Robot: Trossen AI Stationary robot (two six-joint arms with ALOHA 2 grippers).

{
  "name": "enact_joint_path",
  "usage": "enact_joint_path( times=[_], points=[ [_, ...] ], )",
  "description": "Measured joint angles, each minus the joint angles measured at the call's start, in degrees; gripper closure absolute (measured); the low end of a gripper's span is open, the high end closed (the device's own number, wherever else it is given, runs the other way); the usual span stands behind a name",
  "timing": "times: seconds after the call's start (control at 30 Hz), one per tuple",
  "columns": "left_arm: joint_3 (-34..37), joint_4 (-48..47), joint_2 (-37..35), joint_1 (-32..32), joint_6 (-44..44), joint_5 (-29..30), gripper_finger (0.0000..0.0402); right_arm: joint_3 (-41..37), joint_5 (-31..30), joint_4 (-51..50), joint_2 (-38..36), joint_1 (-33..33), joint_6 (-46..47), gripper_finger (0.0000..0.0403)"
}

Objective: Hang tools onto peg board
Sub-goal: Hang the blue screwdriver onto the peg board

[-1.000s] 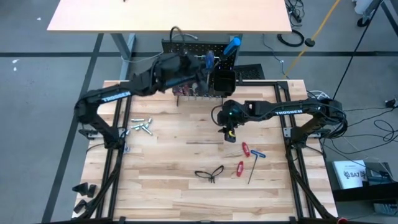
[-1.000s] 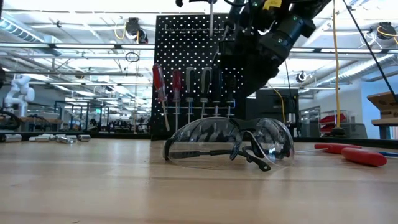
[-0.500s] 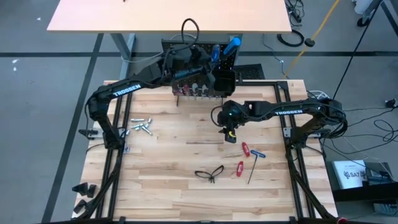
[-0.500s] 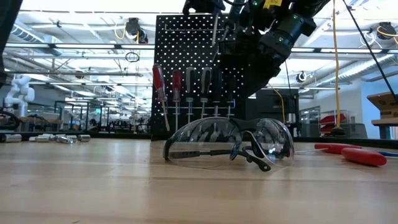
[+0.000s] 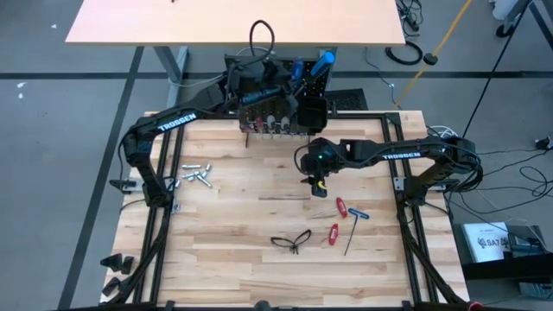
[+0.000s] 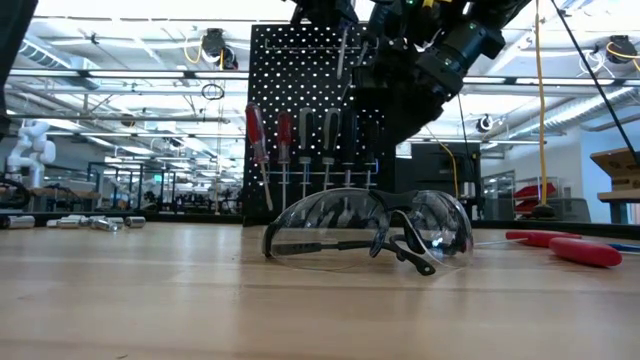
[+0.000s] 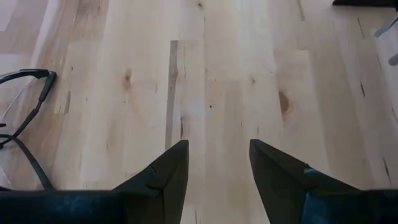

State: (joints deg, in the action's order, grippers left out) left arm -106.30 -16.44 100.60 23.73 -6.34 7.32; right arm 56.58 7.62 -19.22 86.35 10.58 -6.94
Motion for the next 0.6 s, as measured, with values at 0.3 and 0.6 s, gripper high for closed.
enact_joint_path(
  times=[0.3, 0.6],
  points=[
    [0.0, 2.0, 1.1, 0.6, 0.0, 0.2, 0.0307, 0.0, 0.0, 0.6, 0.0, 0.3, -0.1, 0.0241],
    [0.0, 2.4, 2.4, 1.1, -0.3, 0.3, 0.0307, 0.0, 0.0, 0.6, 0.0, 0.3, 0.2, 0.0241]
  ],
)
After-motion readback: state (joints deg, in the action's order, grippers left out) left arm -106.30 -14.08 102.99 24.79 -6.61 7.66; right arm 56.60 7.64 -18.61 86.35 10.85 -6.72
